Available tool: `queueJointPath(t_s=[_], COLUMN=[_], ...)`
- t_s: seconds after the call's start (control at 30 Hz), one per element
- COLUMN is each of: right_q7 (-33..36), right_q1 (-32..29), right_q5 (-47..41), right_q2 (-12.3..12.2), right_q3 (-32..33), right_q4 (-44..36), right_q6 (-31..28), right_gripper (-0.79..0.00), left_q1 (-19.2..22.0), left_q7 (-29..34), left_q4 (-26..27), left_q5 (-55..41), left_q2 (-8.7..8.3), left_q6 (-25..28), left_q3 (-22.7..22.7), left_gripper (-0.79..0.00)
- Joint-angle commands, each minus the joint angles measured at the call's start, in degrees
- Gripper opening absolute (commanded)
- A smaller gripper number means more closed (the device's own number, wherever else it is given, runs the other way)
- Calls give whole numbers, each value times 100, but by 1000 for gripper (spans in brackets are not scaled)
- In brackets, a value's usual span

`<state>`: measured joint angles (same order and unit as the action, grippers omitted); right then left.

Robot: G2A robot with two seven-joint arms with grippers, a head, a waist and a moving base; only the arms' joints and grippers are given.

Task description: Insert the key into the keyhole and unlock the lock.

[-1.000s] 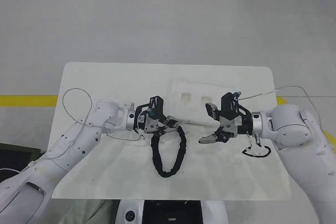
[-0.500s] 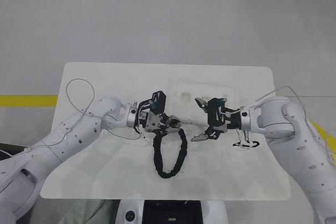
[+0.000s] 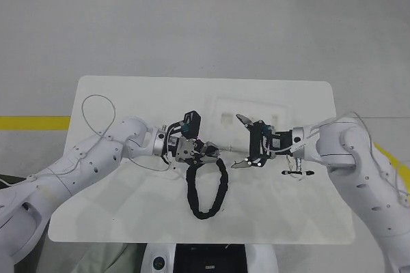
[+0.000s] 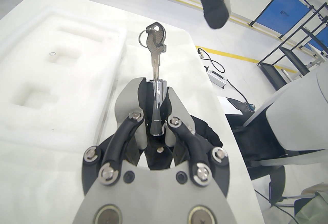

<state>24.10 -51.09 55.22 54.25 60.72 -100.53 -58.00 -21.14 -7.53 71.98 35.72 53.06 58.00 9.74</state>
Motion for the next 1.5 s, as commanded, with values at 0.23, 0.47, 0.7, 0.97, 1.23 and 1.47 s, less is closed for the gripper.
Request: queueJointPath(t_s=[0.23,0.47,0.7,0.97,1.23,1.47], right_q7=[-2165,-3057,-3499,-3534,-3423,-2947], right_q1=[47,-7,70,234,286,345], right_q5=[2246,2870,2963,2865,2463,1618], right_q2=[-278,-391,-390,-290,-248,-240], right_q3=[-379,-339,-384,-604,-798,-951], right_q4=[133,296,341,483,583,699], right_q6=[0,0,31,45,0,0], right_gripper=[-292,-419,-440,-613,-785,-785], left_q1=[4,14,-16,-16,33,80], left_q7=[325,491,518,477,367,236], left_q4=[188,252,333,354,304,265], left_q5=[-437,-496,-495,-408,-189,126], left_q2=[-102,-155,-177,-172,-180,-193], left_q6=[0,0,0,0,0,0], left_q3=[0,0,0,0,0,0], left_gripper=[-785,-785,-785,-785,-785,-785])
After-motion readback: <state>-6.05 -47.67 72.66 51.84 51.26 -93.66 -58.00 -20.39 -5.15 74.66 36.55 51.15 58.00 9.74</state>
